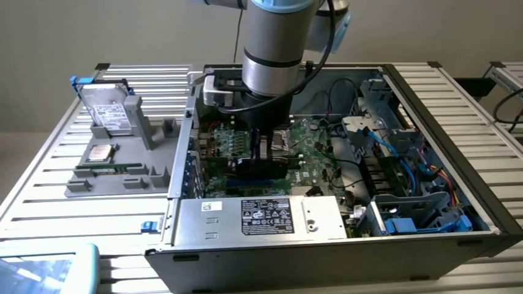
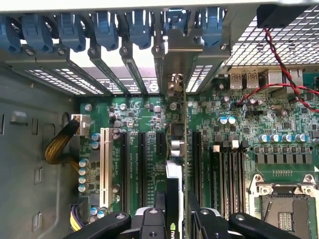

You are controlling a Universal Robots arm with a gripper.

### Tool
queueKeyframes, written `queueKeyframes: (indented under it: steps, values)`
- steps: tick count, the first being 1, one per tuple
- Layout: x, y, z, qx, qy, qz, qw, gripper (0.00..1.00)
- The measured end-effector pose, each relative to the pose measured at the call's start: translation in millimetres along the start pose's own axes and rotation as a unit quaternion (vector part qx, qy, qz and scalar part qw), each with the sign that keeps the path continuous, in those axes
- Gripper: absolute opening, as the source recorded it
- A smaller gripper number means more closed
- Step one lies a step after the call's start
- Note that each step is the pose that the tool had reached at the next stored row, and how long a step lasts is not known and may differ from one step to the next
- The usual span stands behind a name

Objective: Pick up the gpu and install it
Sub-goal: 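Insert the gpu into the slot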

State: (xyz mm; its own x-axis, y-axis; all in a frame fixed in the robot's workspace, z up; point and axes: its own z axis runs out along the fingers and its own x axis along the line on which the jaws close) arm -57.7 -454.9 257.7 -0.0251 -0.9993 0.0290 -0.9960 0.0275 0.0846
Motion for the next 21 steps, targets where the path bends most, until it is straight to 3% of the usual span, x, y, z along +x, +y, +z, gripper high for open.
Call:
queueKeyframes:
  steps: [9, 21]
  values:
    - [0.0, 0.6, 1.2, -0.0001, -0.0006, 0.0, 1.0, 0.27]
    - [1.1, 0.5, 3.1, -0.0002, -0.0047, 0.0, 1.0, 0.27]
